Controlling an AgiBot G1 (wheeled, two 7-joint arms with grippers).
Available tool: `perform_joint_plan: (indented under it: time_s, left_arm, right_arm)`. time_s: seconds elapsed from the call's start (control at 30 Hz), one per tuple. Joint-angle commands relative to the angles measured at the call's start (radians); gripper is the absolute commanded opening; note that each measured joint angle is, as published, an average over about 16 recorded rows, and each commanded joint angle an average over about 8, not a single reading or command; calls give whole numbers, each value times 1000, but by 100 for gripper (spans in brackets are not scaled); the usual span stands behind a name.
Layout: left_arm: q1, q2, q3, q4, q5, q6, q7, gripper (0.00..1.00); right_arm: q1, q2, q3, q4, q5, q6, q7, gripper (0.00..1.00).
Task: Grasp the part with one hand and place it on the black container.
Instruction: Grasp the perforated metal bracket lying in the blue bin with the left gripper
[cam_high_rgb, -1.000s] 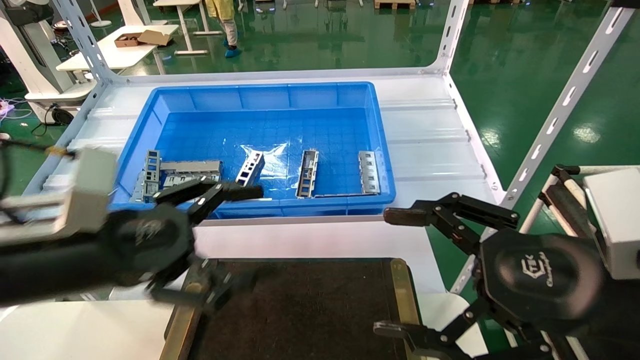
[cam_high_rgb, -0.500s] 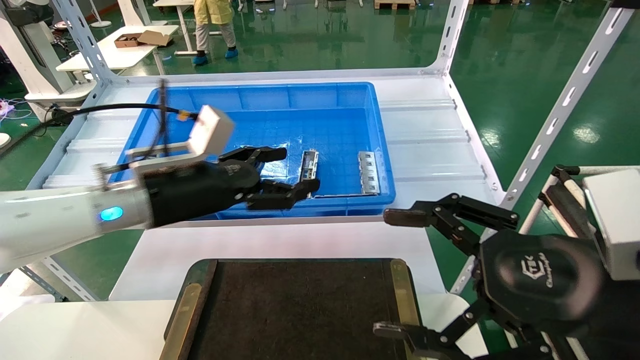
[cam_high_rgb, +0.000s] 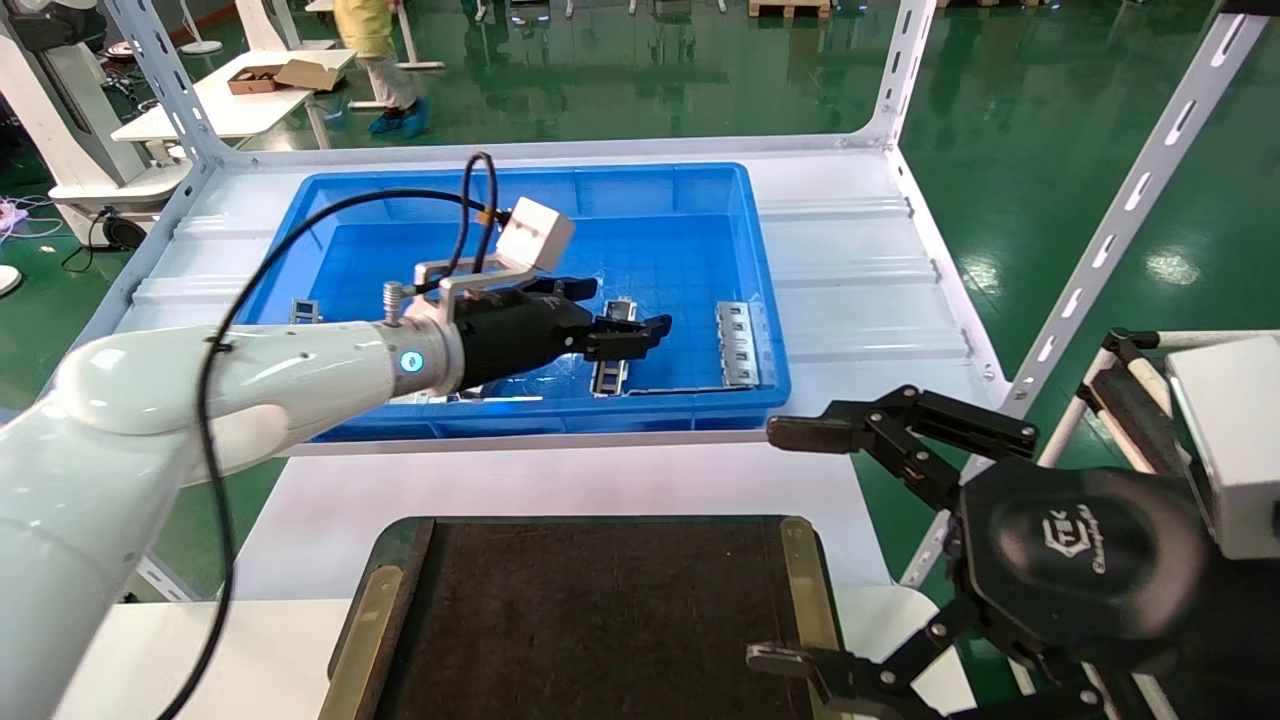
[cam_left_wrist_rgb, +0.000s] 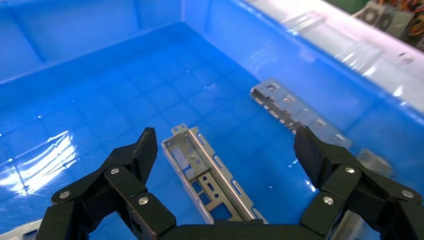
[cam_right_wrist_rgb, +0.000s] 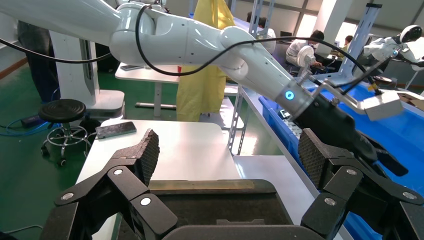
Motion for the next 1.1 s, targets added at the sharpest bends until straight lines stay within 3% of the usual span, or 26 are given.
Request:
perform_joint_plan:
  time_s: [0.03,0.1,0.17,0.3,0.37,0.43,1.1]
  left_arm:
    - [-19,32,5,57,11,-22,10,100]
    - [-29,48,7,94,12,-38,23,100]
    - [-37,58,8,122,8,-51,34,86]
    - [-44,67,13,157,-8,-65,52,36]
    - [-45,68,17,167,-18,-66,60,11]
    - [-44,69,21,174,-28,-66,67,0]
    - [-33,69,74,218,-106,-78,107,0]
  right_arm:
    - [0,0,0,0,0,0,0,100]
    - [0,0,0,0,0,0,0,85]
    - [0,0,0,0,0,0,0,60]
    - [0,0,0,0,0,0,0,11]
    - [0,0,0,0,0,0,0,0]
    - [0,0,-1,0,0,0,0,0]
    - [0,1,-1,0,1,1,-1,0]
